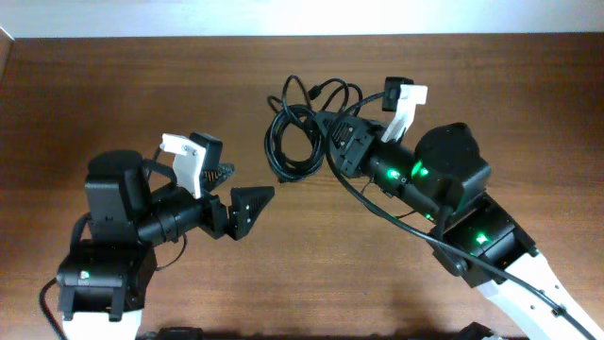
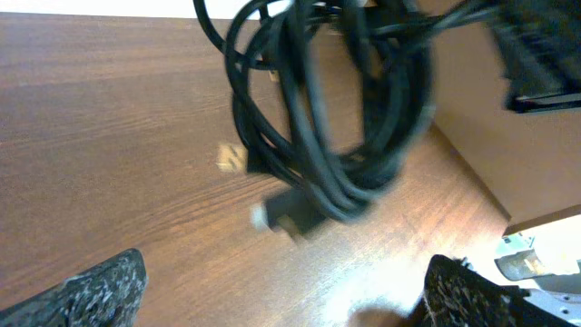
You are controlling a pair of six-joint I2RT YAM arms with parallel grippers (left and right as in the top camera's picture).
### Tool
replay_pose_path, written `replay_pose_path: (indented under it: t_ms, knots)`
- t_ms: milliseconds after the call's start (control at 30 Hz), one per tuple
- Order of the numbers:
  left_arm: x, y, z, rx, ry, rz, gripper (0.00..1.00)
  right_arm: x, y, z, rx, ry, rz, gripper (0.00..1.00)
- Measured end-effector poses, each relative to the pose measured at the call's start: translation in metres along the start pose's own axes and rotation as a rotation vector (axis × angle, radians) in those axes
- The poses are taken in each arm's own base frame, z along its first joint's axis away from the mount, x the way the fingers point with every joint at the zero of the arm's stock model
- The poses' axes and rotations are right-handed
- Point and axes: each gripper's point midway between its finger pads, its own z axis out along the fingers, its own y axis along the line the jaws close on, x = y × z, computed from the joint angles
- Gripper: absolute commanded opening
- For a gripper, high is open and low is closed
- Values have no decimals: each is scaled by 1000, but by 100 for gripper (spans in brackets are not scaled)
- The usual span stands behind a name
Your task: Untangle cables
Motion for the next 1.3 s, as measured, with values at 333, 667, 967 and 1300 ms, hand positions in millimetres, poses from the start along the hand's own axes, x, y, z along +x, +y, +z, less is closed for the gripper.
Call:
replay_pose_path:
  t_ms: [333,667,967,1300]
  knots:
    - [-58,-29,-1,176,-198,194,88,4,28,-3,-124,54,112,4]
    - [-55,-14,15,189,-150,54,0,-5,50,-8,-229,48,157,4]
    - [-34,20,22,7,-77,-66,0,-73,62,-29,-311,-172,206,49]
    - [-78,-23,-24,18,-316,162,0,-2,-67,-33,67,232,-3,74]
